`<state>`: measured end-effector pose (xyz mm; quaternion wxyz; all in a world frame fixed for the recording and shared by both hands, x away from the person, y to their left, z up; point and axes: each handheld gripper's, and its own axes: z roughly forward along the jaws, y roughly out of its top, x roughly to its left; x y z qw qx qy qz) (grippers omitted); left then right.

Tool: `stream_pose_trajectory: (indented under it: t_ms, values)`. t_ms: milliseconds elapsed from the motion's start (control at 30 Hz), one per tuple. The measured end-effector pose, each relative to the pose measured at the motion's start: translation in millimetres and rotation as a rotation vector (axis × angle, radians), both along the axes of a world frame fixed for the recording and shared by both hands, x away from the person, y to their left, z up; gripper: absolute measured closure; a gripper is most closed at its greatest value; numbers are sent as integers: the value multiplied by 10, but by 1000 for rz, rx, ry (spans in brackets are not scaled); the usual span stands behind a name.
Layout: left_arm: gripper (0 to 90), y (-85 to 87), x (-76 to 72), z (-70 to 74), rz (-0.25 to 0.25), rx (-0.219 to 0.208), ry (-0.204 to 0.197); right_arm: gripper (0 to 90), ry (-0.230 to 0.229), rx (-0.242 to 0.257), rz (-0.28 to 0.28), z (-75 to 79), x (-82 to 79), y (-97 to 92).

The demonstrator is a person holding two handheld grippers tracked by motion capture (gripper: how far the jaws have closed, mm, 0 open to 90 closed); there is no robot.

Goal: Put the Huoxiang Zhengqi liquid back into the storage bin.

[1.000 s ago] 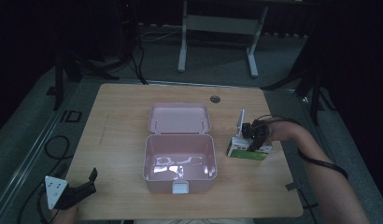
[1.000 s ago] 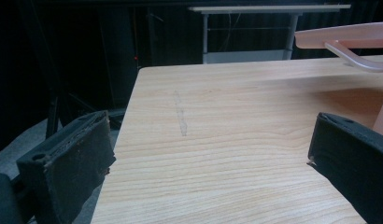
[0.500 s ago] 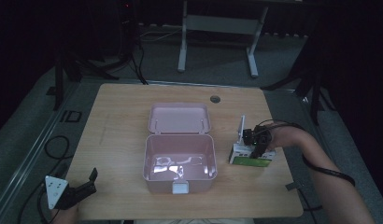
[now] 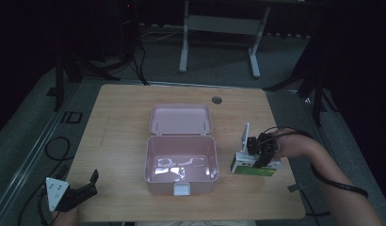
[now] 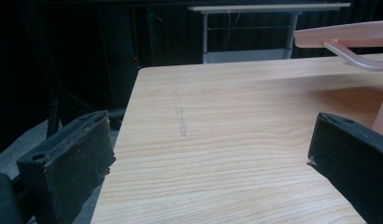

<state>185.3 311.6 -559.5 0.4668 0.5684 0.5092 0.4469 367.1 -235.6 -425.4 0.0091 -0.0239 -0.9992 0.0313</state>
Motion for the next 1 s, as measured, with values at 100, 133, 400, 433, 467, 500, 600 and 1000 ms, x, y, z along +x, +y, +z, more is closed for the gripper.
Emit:
stream_pose_trajectory:
  t_ms: [100, 133, 400, 433, 467, 500, 600, 1000]
  values:
    - [2, 0, -1, 1, 1, 0, 0, 618, -7, -7, 10, 36, -76, 22]
    - [2, 0, -1, 1, 1, -1, 0, 618, -7, -11, 19, 49, -100, 30]
    - [2, -1, 4, -5, -3, 2, 6, 618, -8, -12, 38, 205, -241, 62]
    - [2, -1, 4, -4, -3, 2, 5, 618, -9, -10, 40, 233, -249, 60]
    - [2, 0, 3, -4, -2, 1, 4, 618, -13, -12, 41, 251, -255, 60]
    - [2, 1, 4, -4, -2, 0, 4, 618, -20, -14, 40, 276, -264, 59]
    - [2, 2, 4, -4, -2, 1, 5, 618, -30, -18, 35, 353, -269, 60]
    - [2, 1, 8, -6, -3, 0, 7, 618, -68, -19, 29, 685, -262, 148]
